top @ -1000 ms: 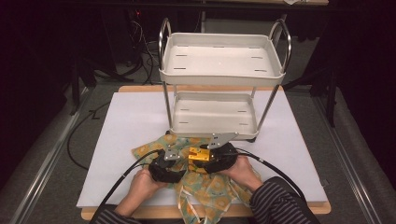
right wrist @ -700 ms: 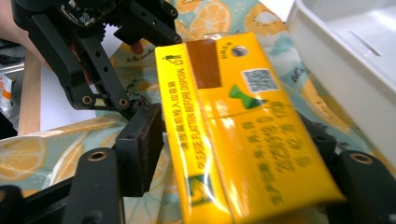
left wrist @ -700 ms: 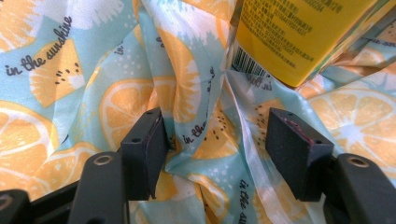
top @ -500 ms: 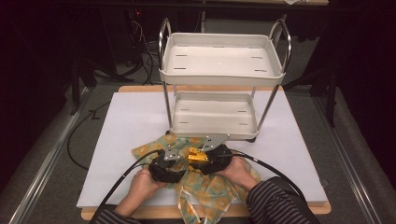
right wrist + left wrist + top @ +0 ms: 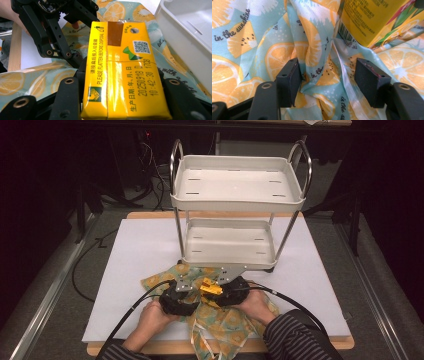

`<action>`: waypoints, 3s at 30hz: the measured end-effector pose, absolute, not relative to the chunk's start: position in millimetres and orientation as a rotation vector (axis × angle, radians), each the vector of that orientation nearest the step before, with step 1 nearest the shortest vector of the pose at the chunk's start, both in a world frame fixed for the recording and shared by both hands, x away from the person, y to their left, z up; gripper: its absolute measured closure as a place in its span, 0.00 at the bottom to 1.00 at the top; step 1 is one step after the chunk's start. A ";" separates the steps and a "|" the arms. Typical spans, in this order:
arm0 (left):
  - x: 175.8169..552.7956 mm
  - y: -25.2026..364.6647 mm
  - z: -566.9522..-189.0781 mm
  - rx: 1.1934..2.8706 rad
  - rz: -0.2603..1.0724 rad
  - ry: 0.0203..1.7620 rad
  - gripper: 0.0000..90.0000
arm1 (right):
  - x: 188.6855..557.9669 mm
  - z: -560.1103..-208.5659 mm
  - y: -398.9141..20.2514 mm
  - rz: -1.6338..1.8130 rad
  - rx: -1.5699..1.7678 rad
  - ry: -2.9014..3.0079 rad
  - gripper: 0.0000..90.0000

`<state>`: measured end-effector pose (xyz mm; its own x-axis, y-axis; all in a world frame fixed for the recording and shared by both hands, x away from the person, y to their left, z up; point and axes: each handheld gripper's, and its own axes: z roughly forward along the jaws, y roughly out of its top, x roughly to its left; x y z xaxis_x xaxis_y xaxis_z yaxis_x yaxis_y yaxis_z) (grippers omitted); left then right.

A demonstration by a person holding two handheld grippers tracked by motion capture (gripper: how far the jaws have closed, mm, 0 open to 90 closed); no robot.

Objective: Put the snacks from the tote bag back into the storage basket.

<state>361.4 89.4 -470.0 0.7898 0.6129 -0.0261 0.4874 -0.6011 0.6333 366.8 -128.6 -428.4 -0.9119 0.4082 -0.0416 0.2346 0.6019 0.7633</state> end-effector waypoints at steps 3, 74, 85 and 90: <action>361.4 89.5 -470.0 2.337 0.256 0.811 0.43 | 367.3 -427.9 -128.5 1.205 0.546 2.623 0.60; 362.0 88.2 -470.6 2.335 0.257 0.806 0.40 | 376.2 -355.7 -193.6 1.322 0.794 2.473 0.61; 361.9 88.0 -470.7 2.333 0.258 0.808 0.40 | 378.6 -349.7 -203.9 1.312 0.846 2.434 0.61; 361.8 88.1 -470.7 2.334 0.260 0.807 0.40 | 382.3 -351.3 -205.6 1.283 0.869 2.433 0.61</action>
<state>361.8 88.1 -470.7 0.7912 0.6111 -0.0229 0.4832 -0.6018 0.6359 382.3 -205.6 -351.3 -0.7885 0.6132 0.0487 0.3866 0.4324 0.8146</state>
